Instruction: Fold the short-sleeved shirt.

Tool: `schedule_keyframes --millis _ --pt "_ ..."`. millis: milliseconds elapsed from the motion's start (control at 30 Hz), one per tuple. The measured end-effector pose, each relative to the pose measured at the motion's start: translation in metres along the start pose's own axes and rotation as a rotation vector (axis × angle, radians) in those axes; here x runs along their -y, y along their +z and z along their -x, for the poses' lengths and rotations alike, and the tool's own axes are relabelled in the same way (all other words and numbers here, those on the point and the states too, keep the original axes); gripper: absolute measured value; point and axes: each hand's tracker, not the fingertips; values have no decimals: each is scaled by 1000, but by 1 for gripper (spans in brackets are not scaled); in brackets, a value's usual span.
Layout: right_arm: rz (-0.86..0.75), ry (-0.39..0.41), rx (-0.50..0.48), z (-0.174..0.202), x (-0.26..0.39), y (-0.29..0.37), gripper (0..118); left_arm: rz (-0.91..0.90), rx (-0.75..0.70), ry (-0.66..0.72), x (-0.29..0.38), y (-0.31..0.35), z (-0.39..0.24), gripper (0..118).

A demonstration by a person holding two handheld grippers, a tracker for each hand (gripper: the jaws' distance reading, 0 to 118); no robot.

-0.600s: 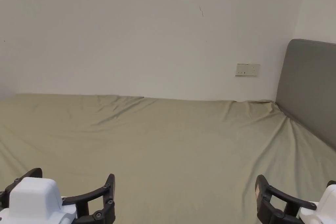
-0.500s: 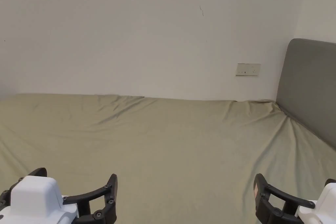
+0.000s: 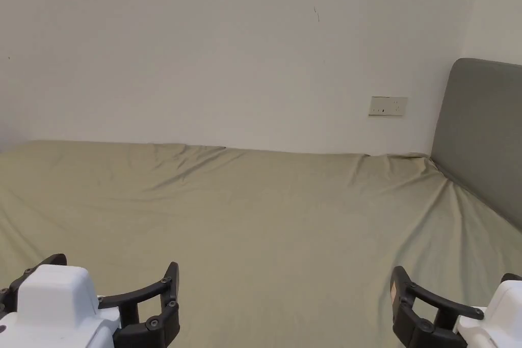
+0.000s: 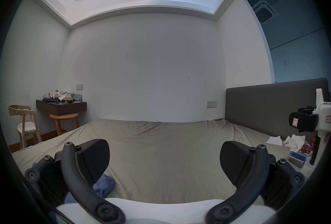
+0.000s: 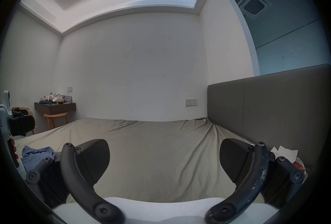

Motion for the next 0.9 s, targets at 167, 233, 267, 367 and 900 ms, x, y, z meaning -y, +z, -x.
schedule_keyframes --millis 167,233,267,367,900 --pt "-4 17 1 2 -2 0 118 0 -15 -28 1 -1 -2 118" --pt "-3 19 0 1 -1 0 118 6 -10 -34 1 -1 -3 118" --pt "-2 18 -1 1 0 0 118 8 -8 -35 1 -1 -3 118" --pt "-1 14 -9 1 -1 2 118 26 2 -41 1 0 -4 118" --pt "-47 56 58 1 1 10 0 30 -19 -42 -3 5 -17 0"
